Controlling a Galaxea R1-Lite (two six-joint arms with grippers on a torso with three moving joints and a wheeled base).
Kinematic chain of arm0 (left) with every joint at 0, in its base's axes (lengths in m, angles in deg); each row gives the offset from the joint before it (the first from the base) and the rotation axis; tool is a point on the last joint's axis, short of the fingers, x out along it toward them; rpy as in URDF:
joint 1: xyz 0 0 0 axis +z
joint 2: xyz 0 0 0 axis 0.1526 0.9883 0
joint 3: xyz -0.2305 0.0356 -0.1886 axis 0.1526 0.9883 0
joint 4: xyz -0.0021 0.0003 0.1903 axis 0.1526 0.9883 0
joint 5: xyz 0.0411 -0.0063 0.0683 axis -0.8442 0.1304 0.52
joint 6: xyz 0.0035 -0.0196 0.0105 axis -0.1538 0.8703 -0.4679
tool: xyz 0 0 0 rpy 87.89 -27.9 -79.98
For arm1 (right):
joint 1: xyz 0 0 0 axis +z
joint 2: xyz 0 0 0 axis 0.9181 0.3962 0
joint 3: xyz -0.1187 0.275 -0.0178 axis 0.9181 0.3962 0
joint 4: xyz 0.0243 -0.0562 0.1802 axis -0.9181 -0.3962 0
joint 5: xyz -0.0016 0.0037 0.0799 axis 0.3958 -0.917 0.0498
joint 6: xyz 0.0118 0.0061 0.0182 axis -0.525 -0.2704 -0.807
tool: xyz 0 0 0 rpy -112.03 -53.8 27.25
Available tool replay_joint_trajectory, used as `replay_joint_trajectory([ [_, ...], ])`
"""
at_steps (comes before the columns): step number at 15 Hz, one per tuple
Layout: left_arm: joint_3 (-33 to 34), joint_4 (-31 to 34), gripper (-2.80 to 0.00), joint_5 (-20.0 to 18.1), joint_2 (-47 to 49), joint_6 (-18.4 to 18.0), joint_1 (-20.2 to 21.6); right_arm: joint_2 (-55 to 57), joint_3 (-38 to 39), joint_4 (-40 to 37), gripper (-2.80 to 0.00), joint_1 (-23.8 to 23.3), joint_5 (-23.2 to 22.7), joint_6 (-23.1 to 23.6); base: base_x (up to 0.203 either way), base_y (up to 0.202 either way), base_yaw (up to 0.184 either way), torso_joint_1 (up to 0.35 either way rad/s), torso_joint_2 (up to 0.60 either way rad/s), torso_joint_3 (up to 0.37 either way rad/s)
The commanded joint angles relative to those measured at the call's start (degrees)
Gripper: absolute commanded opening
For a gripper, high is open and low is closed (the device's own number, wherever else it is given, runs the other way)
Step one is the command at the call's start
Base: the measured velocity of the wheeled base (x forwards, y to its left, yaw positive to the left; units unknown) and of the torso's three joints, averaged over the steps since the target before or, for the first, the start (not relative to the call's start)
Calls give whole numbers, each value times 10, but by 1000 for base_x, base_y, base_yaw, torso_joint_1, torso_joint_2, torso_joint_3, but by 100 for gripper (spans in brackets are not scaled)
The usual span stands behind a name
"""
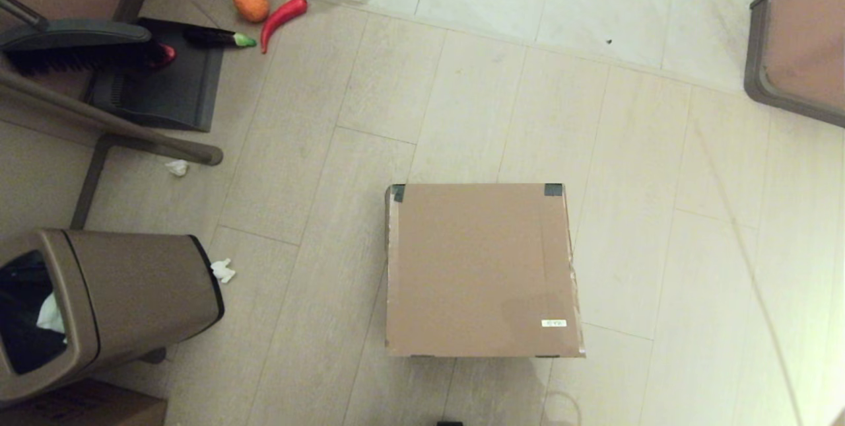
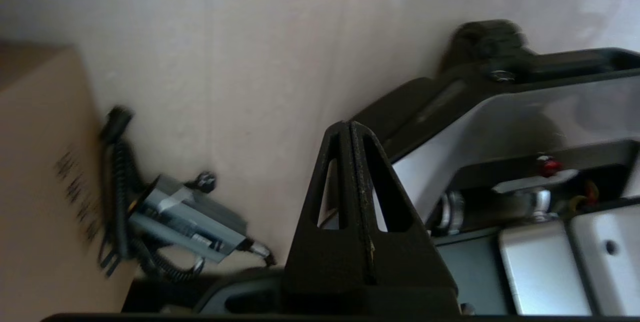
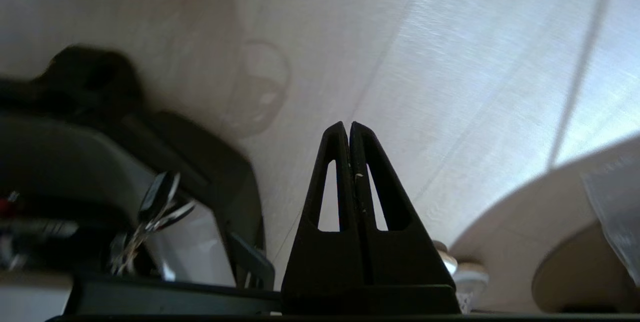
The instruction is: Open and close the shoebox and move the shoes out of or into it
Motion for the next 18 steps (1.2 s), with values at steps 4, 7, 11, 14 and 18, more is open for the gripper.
replay_joint_trajectory([
  [4,1,2,-280,-1,-105,-14,44,-77,4,6,-280,-18,0,-2,0,0,0,0,0,0],
  [7,3,6,-280,-3,-197,-20,82,-85,18,46,-280,-16,-2,-6,0,0,0,0,0,0],
  [11,6,3,-280,-22,-285,-39,81,-165,13,32,-280,-3,-6,-4,0,0,0,0,0,0],
  [14,8,-4,-280,-27,-283,-44,80,-231,23,57,-280,3,-6,5,0,0,0,0,0,0],
  [18,8,-4,-280,-25,-283,-43,80,-228,26,64,-280,5,-8,9,0,0,0,0,0,0],
])
